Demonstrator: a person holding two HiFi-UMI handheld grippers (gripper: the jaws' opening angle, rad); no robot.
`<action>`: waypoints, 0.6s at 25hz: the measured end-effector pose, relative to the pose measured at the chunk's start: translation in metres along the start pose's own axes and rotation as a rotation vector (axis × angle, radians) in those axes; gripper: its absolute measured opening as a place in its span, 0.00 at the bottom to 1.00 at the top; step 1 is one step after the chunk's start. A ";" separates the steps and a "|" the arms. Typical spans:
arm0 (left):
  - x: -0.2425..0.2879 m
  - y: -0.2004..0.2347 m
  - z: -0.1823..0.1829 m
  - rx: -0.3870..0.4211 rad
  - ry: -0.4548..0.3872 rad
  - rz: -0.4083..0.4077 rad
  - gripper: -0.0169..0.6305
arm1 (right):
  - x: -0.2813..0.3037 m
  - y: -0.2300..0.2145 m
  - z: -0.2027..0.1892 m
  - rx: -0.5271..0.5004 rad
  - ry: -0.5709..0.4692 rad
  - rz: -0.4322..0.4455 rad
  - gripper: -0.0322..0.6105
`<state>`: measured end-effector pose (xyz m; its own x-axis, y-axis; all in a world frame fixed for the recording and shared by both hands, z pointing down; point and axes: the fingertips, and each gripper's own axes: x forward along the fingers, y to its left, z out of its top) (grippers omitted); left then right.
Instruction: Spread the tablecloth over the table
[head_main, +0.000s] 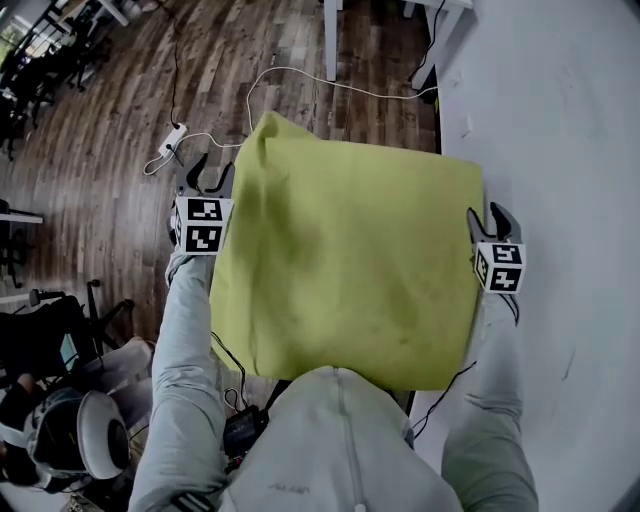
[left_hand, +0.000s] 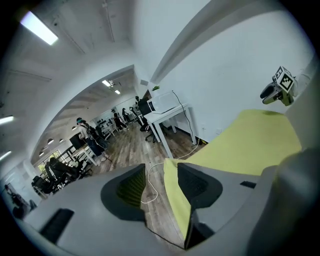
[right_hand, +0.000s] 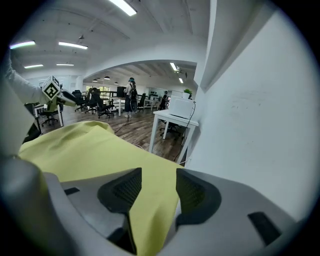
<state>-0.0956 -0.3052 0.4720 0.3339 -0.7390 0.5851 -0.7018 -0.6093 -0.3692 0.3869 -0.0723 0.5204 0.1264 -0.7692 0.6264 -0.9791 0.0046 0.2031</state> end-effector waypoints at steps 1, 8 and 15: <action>-0.010 -0.004 -0.010 -0.011 0.010 -0.009 0.36 | -0.010 0.009 -0.008 0.002 0.006 0.011 0.39; -0.062 -0.045 -0.101 -0.096 0.121 -0.075 0.36 | -0.068 0.076 -0.070 0.061 0.076 0.047 0.39; -0.088 -0.066 -0.165 -0.185 0.217 -0.083 0.36 | -0.090 0.112 -0.105 0.108 0.126 0.075 0.39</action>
<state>-0.1827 -0.1532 0.5640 0.2663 -0.5978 0.7561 -0.7870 -0.5878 -0.1875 0.2827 0.0646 0.5651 0.0642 -0.6830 0.7276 -0.9971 -0.0145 0.0744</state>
